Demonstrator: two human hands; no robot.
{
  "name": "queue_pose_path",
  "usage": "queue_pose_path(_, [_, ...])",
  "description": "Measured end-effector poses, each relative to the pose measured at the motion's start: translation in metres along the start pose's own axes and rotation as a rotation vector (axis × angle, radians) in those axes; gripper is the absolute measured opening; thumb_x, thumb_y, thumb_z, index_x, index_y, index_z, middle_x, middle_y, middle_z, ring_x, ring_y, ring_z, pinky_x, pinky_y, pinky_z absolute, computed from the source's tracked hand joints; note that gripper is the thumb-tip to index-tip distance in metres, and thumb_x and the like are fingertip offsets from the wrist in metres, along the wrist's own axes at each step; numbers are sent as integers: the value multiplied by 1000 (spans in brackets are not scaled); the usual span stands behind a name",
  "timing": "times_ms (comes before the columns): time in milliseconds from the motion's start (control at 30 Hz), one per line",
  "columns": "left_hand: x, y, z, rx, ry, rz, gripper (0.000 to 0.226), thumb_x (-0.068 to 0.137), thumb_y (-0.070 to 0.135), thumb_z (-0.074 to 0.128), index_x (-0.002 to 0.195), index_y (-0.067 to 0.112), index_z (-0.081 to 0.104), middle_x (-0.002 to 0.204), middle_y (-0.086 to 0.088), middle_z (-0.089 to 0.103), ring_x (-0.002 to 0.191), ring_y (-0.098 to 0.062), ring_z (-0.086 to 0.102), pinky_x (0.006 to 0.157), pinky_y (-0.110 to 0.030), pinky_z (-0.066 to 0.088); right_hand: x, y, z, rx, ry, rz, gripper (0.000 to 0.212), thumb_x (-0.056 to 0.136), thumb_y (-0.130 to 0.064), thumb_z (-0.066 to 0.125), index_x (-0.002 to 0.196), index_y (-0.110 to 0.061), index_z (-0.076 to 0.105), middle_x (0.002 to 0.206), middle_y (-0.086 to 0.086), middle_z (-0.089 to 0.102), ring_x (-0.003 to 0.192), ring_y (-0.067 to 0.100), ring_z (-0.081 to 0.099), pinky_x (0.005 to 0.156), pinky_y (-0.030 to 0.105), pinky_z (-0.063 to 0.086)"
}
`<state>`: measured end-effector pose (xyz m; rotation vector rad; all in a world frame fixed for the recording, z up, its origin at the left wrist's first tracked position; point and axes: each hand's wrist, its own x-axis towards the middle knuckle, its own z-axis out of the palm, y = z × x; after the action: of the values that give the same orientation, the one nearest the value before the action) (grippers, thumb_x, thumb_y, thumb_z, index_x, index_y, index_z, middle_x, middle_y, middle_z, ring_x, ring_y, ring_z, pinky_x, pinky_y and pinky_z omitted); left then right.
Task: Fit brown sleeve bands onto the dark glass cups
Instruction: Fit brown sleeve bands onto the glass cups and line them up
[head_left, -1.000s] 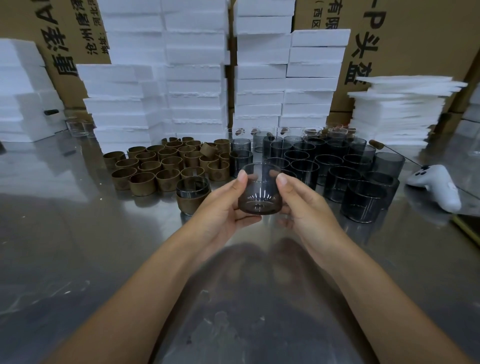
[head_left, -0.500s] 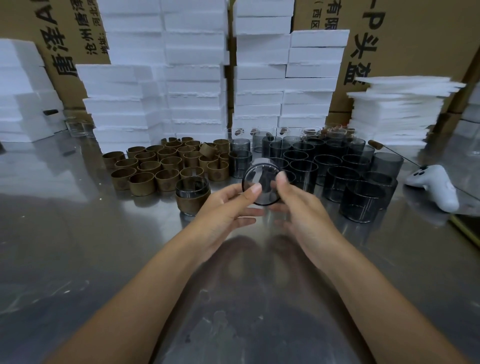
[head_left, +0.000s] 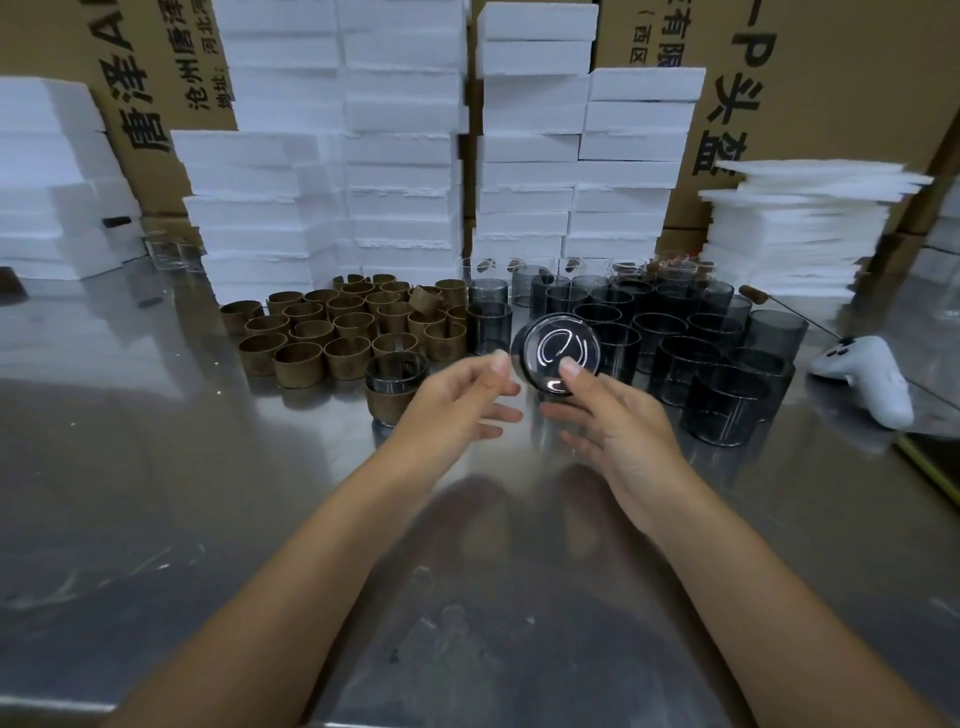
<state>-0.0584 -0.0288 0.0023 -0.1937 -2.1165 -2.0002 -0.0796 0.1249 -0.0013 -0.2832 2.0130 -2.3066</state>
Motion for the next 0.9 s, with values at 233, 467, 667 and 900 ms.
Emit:
queue_pose_path(233, [24, 10, -79, 298, 438, 170, 18, 94, 16, 57, 92, 33, 63, 90, 11, 66, 81, -7, 65, 69, -23, 52, 2, -2, 1, 94, 52, 83, 56, 44, -62, 70, 83, -22, 73, 97, 1, 75, 85, 11, 71, 78, 28, 47])
queue_pose_path(467, [35, -55, -151, 1124, 451, -70, 47, 86, 8, 60, 132, 11, 51, 133, -17, 45, 124, -37, 40, 107, -48, 33, 1, -2, 5, 68, -42, 118, 68, 47, -58, 70, 97, -12, 70, 94, 7, 69, 74, 10, 68, 74, 30, 38])
queue_pose_path(667, [44, -59, -166, 1250, 493, -187, 42, 88, 23, 62, 128, 13, 55, 139, -16, 41, 131, -36, 28, 109, -46, 21, 0, -2, 7, 16, -93, 146, 61, 47, -57, 69, 91, -15, 70, 77, -6, 71, 74, 10, 69, 81, 31, 40])
queue_pose_path(900, [40, -42, -146, 1114, 576, 121, 11, 86, 15, 68, 95, 9, 67, 114, -16, 56, 114, -34, 44, 100, -48, 32, 2, -1, 7, 16, -98, 152, 58, 53, -54, 69, 95, -14, 70, 77, -9, 70, 75, 9, 70, 81, 29, 42])
